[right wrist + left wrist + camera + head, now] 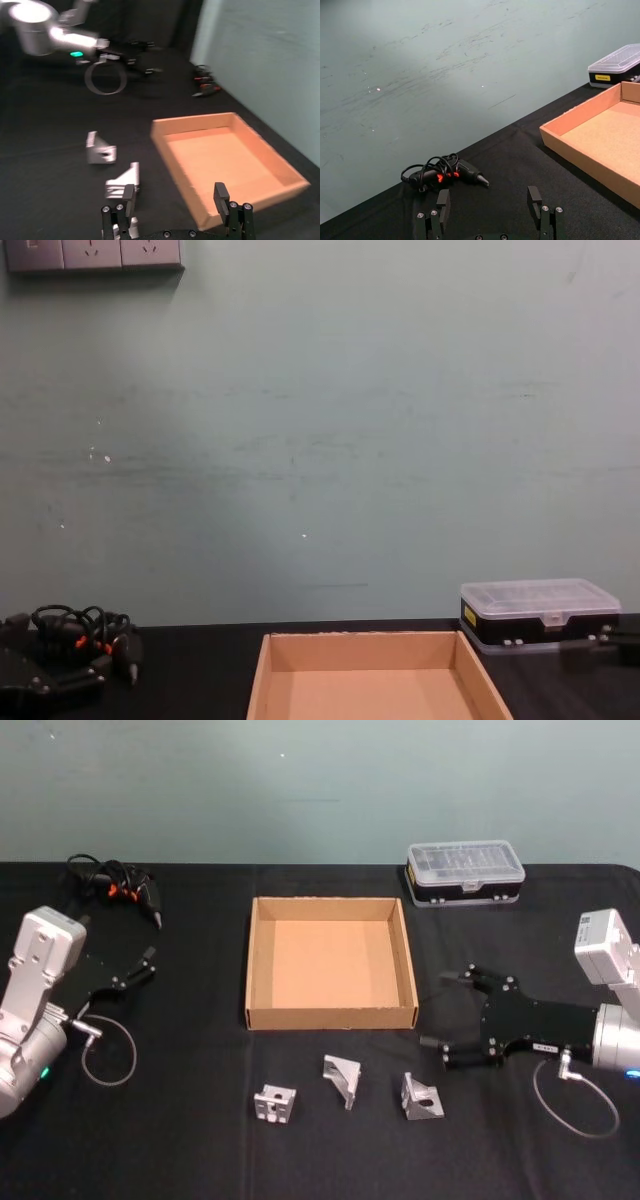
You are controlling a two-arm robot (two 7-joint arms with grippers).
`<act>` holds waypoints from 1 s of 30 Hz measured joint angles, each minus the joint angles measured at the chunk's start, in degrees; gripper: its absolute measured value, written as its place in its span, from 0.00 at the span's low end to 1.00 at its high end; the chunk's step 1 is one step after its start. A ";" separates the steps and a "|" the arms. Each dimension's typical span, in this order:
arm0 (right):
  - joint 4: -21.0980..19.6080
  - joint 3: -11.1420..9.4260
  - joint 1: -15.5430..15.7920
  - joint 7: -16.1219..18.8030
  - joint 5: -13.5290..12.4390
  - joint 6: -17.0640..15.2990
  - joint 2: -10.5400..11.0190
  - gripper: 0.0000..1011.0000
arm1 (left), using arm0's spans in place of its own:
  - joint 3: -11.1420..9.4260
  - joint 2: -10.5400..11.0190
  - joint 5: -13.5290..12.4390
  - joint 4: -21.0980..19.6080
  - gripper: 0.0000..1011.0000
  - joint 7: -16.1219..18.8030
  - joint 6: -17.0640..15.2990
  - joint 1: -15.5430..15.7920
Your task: Use one hand to pick up the angle iron from the table and place it into the box.
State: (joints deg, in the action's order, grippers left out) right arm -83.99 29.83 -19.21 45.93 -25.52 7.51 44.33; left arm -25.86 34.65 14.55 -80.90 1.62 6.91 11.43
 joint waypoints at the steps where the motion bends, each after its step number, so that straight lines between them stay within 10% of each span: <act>1: 0.09 0.26 -0.41 1.13 0.05 -0.06 0.15 0.99 | 0.00 0.00 0.00 0.00 1.00 0.00 0.00 0.00; 16: 5.77 9.79 -10.15 18.13 2.37 -4.95 -0.73 0.99 | 0.00 0.00 0.00 0.00 1.00 0.00 0.00 0.00; 30: 11.96 14.08 -14.80 19.36 3.67 -7.61 -4.17 0.99 | 0.00 0.00 0.00 0.00 1.00 0.00 0.00 0.00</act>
State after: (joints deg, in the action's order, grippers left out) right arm -72.03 43.91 -34.01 65.29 -21.85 -0.10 40.17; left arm -25.86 34.65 14.55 -80.90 1.62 6.90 11.43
